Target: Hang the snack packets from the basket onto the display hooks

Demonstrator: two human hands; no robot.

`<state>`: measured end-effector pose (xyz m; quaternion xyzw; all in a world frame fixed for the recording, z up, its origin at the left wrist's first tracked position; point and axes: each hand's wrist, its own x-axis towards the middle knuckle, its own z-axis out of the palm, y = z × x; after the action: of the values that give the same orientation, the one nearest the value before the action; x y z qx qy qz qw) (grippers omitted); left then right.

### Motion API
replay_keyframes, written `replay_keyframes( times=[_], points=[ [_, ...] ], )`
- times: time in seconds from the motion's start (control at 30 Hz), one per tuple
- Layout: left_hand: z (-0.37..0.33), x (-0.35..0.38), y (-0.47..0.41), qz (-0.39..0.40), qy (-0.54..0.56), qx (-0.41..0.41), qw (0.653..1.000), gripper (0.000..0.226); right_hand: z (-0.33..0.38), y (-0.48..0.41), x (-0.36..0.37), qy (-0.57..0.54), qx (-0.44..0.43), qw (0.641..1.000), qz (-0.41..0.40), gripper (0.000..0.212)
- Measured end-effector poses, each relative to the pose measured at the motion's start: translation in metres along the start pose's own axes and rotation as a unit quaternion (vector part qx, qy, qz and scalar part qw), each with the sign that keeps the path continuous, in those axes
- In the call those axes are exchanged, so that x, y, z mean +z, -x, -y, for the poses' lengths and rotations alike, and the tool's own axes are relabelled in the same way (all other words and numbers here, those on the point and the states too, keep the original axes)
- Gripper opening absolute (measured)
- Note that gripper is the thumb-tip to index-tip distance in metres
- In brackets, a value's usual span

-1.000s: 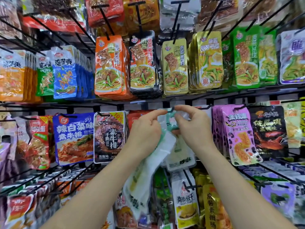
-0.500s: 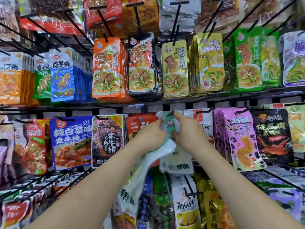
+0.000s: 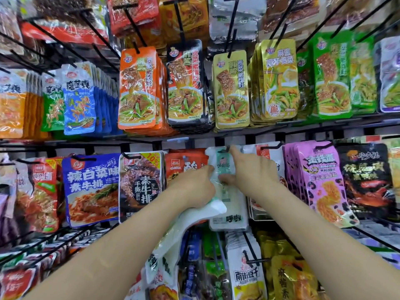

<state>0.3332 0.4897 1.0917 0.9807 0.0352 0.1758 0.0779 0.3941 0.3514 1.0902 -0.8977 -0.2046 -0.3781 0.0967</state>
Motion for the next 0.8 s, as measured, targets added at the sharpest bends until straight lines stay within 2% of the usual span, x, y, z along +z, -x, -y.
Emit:
replay_keyframes(
  times=[0.1,0.23,0.33,0.53,0.67,0.8],
  points=[
    [0.0,0.001,0.002,0.006,0.019,0.013,1.0,0.057,-0.009,-0.01,-0.012,-0.051,0.022,0.998,0.015,0.076],
    [-0.004,0.0,0.004,0.015,0.023,0.017,0.999,0.055,-0.017,-0.024,-0.015,-0.079,0.022,0.99,0.113,0.09],
    [-0.005,0.004,0.005,0.026,0.025,0.017,0.999,0.052,-0.016,-0.029,-0.013,-0.081,0.02,0.987,0.137,0.088],
    [-0.006,0.009,0.006,0.012,0.054,0.025,0.998,0.061,-0.008,-0.039,-0.009,-0.034,0.037,0.988,0.143,0.084],
    [-0.007,0.011,0.009,0.029,0.044,0.041,0.998,0.066,-0.007,-0.029,-0.004,-0.052,0.043,0.99,0.122,0.077],
    [-0.007,0.014,0.013,0.039,0.047,0.059,0.996,0.059,-0.01,-0.006,-0.005,-0.083,0.04,0.995,0.04,0.079]
  ],
)
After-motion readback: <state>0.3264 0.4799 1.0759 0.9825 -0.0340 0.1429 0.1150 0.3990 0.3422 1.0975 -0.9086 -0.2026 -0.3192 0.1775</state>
